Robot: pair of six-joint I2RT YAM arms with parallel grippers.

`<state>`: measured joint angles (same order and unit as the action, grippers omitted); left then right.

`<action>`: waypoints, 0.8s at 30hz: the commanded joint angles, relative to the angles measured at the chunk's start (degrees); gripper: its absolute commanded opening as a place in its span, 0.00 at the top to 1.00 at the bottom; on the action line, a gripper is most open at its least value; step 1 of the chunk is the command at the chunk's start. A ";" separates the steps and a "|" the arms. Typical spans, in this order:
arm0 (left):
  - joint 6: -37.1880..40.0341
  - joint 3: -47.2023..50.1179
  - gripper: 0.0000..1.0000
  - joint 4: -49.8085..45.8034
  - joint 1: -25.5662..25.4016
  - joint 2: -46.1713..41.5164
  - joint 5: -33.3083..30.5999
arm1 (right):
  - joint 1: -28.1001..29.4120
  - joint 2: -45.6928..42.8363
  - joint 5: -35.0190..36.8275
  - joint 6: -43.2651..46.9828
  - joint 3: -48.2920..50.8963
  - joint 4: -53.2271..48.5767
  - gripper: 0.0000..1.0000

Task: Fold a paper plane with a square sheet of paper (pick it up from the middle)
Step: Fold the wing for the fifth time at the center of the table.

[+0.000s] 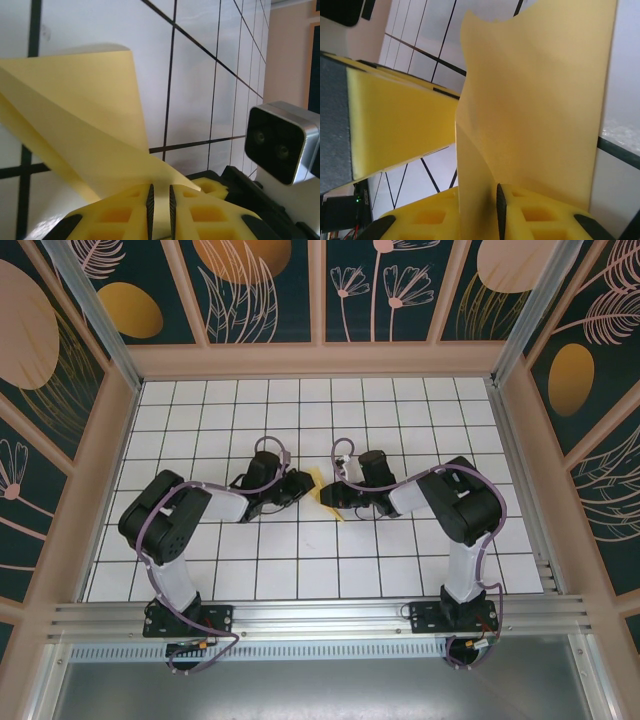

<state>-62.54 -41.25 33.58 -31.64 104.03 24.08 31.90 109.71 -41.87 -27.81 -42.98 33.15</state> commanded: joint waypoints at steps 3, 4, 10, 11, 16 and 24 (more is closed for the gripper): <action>2.24 -2.08 0.80 -1.28 -0.53 1.52 1.24 | -0.19 1.12 -0.48 -0.44 -0.66 -1.09 0.75; 2.40 -2.16 0.80 -1.54 -0.53 1.58 1.16 | -0.21 1.04 -0.86 -0.62 -0.61 -0.94 0.75; 2.65 -2.01 0.81 -2.03 -0.49 0.50 0.76 | -2.18 1.23 -1.93 -1.54 -0.69 -1.16 0.85; 2.85 -1.96 0.80 -2.01 -0.53 -0.04 0.50 | -2.19 1.33 -2.05 -1.71 -0.77 -1.22 0.86; 4.27 -0.56 0.80 -1.78 -0.53 -3.86 -1.94 | -2.45 1.86 -2.86 -2.56 -1.26 -1.86 0.92; 3.47 1.59 0.80 0.70 -0.52 -4.00 -2.43 | -2.88 2.73 -3.44 -4.70 -1.48 -3.01 0.94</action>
<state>-59.99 -40.86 32.49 -31.90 99.94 22.02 29.54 110.91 -43.88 -31.18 -43.16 32.25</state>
